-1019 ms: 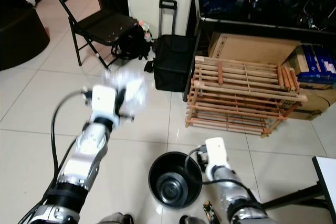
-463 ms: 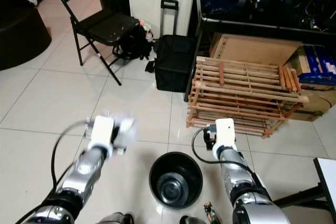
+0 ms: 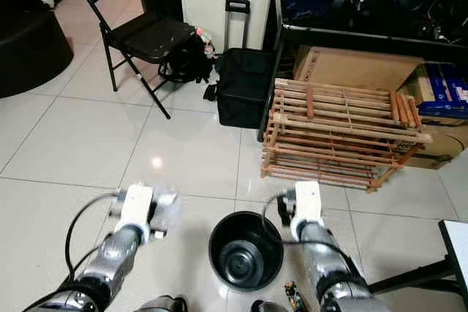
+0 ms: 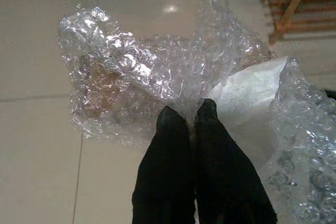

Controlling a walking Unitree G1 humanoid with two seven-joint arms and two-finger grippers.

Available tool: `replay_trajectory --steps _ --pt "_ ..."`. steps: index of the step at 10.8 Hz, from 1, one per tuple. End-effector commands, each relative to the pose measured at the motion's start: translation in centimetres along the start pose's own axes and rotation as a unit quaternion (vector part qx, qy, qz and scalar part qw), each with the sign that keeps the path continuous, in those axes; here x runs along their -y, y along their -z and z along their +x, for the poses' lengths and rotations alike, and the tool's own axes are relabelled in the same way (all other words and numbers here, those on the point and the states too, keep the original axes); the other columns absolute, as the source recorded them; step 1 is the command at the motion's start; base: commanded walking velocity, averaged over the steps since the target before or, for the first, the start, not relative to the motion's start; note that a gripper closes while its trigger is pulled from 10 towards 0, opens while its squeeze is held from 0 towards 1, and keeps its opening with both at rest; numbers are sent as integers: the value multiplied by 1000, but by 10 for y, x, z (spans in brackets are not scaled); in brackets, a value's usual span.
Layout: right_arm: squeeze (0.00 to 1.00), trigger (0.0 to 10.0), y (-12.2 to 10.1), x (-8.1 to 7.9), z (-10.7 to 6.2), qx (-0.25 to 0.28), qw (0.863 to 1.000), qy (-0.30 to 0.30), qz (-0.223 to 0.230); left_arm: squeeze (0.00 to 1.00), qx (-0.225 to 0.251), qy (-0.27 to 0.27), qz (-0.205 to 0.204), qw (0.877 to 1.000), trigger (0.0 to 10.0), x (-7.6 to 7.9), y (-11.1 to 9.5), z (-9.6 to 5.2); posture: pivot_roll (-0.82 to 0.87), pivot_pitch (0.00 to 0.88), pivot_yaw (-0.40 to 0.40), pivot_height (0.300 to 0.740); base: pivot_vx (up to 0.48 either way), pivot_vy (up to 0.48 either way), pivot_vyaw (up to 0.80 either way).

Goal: Picking trash to rubbish bin

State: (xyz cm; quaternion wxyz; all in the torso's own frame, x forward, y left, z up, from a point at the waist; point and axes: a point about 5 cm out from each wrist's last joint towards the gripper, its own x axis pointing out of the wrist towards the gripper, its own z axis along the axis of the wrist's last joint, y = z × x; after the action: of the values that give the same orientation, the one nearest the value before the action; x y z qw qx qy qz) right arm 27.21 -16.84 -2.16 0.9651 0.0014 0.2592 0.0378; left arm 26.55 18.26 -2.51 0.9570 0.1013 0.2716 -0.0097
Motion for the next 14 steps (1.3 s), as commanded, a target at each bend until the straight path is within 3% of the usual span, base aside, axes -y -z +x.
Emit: replay_trajectory --steps 1,3,6,8,14 --pt "0 10000 13 7 -5 -30 999 11 -6 0 -16 4 9 1000 10000 4 9 -3 35 79 -56 740 0 0 0" --pt "0 10000 28 12 -11 -55 998 24 4 0 -38 1 -1 999 10000 5 21 -7 32 75 -57 740 0 0 0" --pt "0 10000 37 8 -15 -73 997 12 -4 0 -58 -3 0 998 10000 3 31 -10 35 68 -63 740 0 0 0" --pt "0 10000 38 3 -14 -73 997 4 -6 0 -61 -2 0 998 10000 4 33 -11 34 65 -64 740 0 0 0" --pt "0 10000 34 0 -12 -65 998 -3 -6 0 -56 -7 2 998 10000 2 31 -10 35 85 -67 740 0 -293 0"
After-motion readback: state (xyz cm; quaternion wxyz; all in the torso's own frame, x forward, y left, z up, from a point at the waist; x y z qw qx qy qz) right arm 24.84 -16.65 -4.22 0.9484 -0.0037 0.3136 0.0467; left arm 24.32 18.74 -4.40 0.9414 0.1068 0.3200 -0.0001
